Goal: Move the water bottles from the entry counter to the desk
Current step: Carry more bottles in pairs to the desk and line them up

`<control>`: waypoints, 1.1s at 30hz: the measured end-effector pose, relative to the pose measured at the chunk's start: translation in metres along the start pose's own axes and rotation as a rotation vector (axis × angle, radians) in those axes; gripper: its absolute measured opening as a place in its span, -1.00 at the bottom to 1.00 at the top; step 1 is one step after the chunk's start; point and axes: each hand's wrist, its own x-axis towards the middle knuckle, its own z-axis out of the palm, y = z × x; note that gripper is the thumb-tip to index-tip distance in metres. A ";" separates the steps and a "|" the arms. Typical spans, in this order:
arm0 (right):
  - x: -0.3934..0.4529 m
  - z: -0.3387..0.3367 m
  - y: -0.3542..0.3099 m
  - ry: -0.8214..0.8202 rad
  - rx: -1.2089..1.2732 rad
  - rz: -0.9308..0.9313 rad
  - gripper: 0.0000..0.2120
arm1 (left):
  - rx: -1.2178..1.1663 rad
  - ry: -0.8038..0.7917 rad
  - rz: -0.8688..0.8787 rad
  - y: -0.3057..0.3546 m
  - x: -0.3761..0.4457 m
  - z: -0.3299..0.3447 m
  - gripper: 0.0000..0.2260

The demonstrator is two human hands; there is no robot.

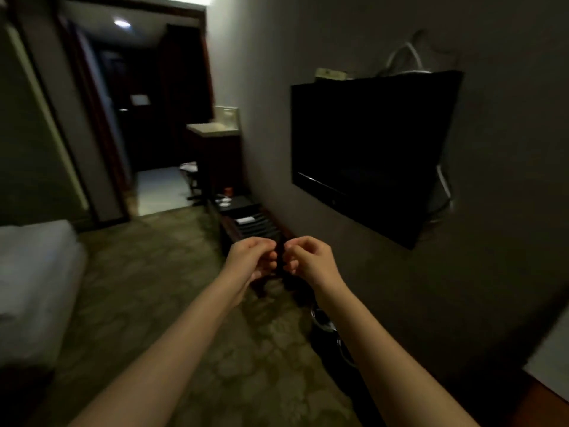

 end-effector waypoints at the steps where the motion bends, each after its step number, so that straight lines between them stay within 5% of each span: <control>1: 0.008 0.028 0.000 -0.045 -0.026 -0.010 -0.82 | -0.016 0.051 0.008 0.005 0.005 -0.028 -0.83; 10: 0.118 0.198 0.011 -0.326 0.002 -0.029 -0.87 | -0.003 0.252 0.049 0.033 0.084 -0.182 -0.87; 23: 0.379 0.390 0.028 -0.483 0.080 -0.037 -0.92 | -0.103 0.413 0.148 0.085 0.333 -0.345 -0.93; 33: 0.562 0.616 0.083 -0.540 0.104 -0.008 -0.93 | -0.058 0.508 0.114 0.089 0.534 -0.564 -0.87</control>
